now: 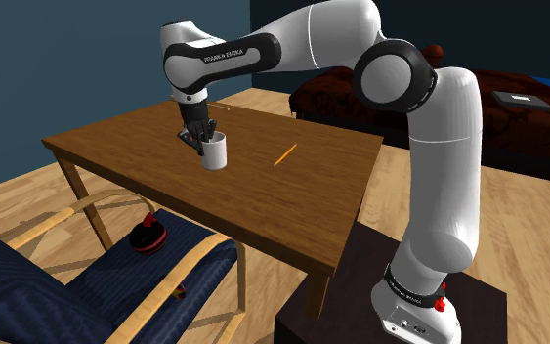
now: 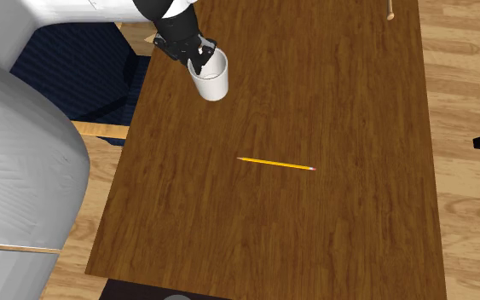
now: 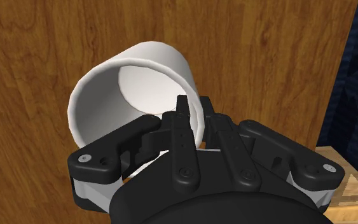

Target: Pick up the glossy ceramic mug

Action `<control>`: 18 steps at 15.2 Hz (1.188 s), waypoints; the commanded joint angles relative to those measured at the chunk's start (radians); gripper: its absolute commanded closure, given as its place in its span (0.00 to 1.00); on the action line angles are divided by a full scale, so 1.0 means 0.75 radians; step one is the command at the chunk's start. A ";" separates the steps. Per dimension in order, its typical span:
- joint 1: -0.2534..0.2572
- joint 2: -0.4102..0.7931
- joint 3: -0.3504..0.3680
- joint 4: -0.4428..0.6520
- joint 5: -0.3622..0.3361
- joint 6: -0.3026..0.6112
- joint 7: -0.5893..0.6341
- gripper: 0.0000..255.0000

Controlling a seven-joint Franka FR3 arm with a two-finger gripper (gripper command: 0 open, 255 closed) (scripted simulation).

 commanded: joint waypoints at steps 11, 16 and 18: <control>0.004 0.002 0.001 0.090 0.001 -0.088 -0.006 1.00; 0.010 0.012 0.002 0.195 0.001 -0.182 -0.011 1.00; 0.012 0.020 0.003 0.242 0.000 -0.222 -0.013 1.00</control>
